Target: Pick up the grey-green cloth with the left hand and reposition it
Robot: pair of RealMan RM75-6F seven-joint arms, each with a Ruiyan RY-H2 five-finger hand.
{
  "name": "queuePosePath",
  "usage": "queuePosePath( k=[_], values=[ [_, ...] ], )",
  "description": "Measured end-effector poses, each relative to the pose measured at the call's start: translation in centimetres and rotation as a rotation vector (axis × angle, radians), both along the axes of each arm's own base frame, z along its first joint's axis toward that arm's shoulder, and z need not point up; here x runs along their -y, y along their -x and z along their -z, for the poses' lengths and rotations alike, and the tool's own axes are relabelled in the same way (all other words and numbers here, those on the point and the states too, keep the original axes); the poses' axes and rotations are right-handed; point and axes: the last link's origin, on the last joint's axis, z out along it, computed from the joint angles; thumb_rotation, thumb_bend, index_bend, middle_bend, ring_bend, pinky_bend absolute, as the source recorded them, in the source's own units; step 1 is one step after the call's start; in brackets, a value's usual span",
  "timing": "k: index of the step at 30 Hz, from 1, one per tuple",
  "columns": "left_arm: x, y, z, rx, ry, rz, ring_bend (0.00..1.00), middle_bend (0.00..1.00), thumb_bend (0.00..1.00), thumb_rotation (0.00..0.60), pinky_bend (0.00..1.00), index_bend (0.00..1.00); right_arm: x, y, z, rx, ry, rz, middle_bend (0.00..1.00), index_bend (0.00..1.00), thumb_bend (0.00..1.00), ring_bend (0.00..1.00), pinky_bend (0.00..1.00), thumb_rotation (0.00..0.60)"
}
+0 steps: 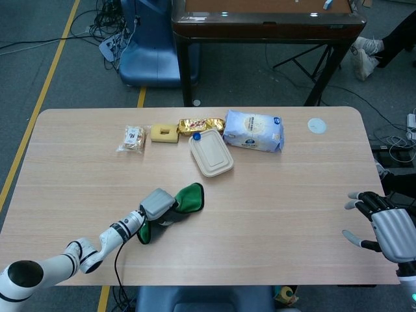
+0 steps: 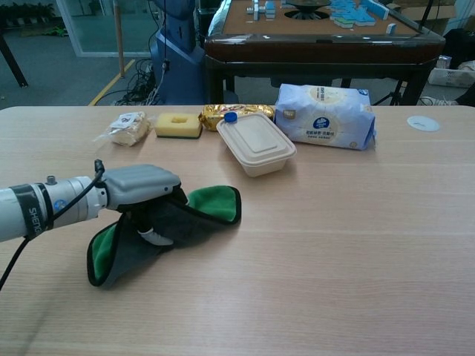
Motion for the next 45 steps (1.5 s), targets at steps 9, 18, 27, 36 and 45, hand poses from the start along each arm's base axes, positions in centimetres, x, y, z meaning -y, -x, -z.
queuePosePath(
  k=[9, 18, 27, 36, 45],
  values=[
    [3.3, -1.2, 0.7, 0.005, 0.159, 0.045, 0.7, 0.71, 0.29, 0.6, 0.97, 0.67, -0.1, 0.0, 0.0, 0.0, 0.001, 0.0, 0.29, 0.4, 0.23, 0.23, 0.32, 0.6],
    [4.1, -2.8, -1.1, 0.064, 0.228, 0.033, 0.7, 0.71, 0.29, 0.6, 0.97, 0.67, -0.1, -0.1, -0.1, 0.001, 0.007, -0.005, 0.29, 0.4, 0.23, 0.23, 0.32, 0.6],
    [0.0, -3.3, -4.8, 0.194, 0.019, -0.019, 0.7, 0.71, 0.29, 0.6, 0.96, 0.67, 0.0, -0.1, 0.0, 0.005, 0.007, -0.01, 0.29, 0.4, 0.23, 0.23, 0.32, 0.6],
    [-3.4, -2.2, -7.3, 0.234, -0.218, -0.038, 0.69, 0.69, 0.29, 0.6, 0.92, 0.66, 0.1, -0.1, 0.0, 0.008, 0.007, -0.013, 0.29, 0.4, 0.23, 0.23, 0.32, 0.6],
    [-5.0, -1.1, -7.2, 0.248, -0.289, -0.144, 0.04, 0.0, 0.23, 0.6, 0.35, 0.01, 0.1, -0.1, 0.0, 0.009, 0.009, -0.014, 0.29, 0.4, 0.23, 0.23, 0.32, 0.6]
  ],
)
